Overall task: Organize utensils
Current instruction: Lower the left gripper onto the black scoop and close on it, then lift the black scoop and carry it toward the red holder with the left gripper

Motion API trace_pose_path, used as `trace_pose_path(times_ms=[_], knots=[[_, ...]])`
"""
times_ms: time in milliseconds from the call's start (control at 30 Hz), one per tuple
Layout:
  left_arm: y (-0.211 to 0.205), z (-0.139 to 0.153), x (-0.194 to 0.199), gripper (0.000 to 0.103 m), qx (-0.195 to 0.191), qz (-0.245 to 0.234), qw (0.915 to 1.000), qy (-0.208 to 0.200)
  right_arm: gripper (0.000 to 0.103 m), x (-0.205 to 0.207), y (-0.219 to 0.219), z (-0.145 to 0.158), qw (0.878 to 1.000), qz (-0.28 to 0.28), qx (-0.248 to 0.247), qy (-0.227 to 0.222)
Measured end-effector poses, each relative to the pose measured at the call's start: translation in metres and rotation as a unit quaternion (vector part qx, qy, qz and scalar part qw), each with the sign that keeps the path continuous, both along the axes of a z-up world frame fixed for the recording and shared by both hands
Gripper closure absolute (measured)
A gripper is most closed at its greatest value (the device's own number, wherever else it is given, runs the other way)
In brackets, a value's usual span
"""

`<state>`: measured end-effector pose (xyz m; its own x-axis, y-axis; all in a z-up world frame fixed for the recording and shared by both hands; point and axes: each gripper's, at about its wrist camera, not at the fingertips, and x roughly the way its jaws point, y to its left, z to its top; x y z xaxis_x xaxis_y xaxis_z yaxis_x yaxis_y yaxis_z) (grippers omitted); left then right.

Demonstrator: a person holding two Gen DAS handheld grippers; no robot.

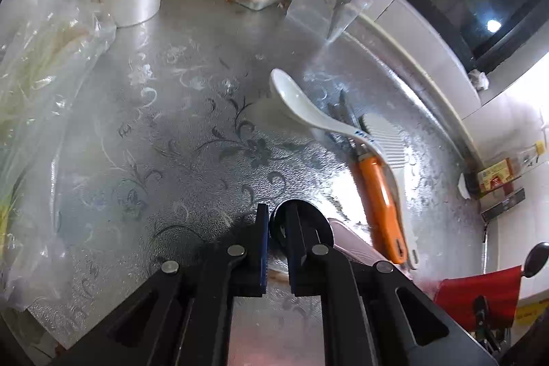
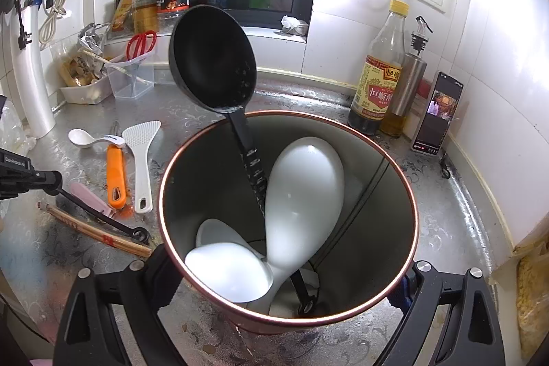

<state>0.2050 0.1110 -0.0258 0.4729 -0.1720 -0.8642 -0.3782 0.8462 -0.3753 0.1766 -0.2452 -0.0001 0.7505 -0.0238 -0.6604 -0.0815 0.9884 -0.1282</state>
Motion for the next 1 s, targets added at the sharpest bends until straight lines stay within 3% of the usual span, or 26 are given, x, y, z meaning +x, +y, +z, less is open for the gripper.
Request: trace_pose_path(times_ms=[400, 700, 1000], knots=[[-0.003, 0.042, -0.008, 0.095, 0.031, -0.011, 0.9981, -0.053, 0.01, 0.0, -0.001, 0.0, 1.0, 0.001, 0.003, 0.0], [0.0, 0.004, 0.004, 0.093, 0.016, -0.022, 0.9995, 0.017, 0.01, -0.001, -0.001, 0.0, 1.0, 0.001, 0.003, 0.0], [-0.002, -0.012, 0.015, 0.093, 0.011, -0.032, 0.9991, 0.026, 0.01, -0.001, 0.0, 0.0, 1.0, 0.001, 0.003, 0.0]])
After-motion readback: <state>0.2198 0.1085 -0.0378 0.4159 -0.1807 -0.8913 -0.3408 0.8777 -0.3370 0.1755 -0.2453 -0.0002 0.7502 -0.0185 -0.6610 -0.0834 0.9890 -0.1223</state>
